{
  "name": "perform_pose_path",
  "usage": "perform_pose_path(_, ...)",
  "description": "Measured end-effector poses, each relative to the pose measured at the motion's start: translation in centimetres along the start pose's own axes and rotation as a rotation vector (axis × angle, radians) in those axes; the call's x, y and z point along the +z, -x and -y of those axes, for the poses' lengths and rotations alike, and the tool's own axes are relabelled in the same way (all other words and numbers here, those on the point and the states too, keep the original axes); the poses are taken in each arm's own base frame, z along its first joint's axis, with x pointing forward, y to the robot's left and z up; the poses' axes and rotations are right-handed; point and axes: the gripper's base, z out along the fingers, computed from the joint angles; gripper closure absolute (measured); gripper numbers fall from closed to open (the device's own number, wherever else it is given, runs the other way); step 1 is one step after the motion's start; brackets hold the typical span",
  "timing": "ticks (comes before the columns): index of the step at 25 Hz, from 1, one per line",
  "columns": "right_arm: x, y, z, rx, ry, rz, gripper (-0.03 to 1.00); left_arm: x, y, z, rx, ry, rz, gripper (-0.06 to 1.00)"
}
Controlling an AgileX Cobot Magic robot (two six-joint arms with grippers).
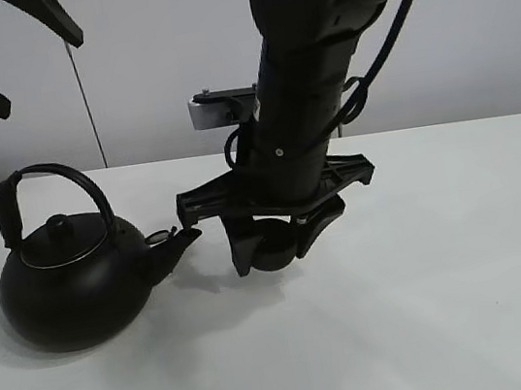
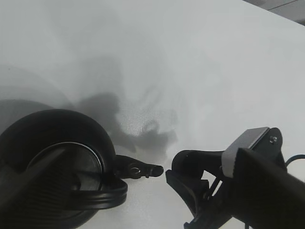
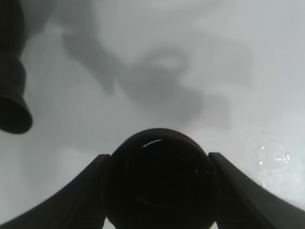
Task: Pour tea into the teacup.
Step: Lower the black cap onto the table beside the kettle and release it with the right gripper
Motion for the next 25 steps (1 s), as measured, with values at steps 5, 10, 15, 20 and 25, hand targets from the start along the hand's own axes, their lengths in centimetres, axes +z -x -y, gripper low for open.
perform_pose_path(5,1.9,-0.5,-0.1,-0.011,-0.012,-0.045,0.57,0.0,0.0,0.0,0.0,0.0,0.0,0.29)
perform_pose_path(10,3.0,-0.8,0.0,-0.021,-0.024,-0.069,0.57,0.0,0.0,0.0,0.0,0.0,0.0,0.29)
perform_pose_path(15,3.2,-0.9,0.1,-0.027,-0.029,-0.072,0.57,0.0,0.0,0.0,0.0,0.0,0.0,0.29)
perform_pose_path(20,3.4,-0.9,0.1,-0.028,-0.03,-0.074,0.57,0.0,0.0,0.0,0.0,0.0,0.0,0.29)
perform_pose_path(25,3.4,-0.9,0.0,-0.028,-0.03,-0.072,0.47,0.0,0.0,0.0,0.0,0.0,0.0,0.29)
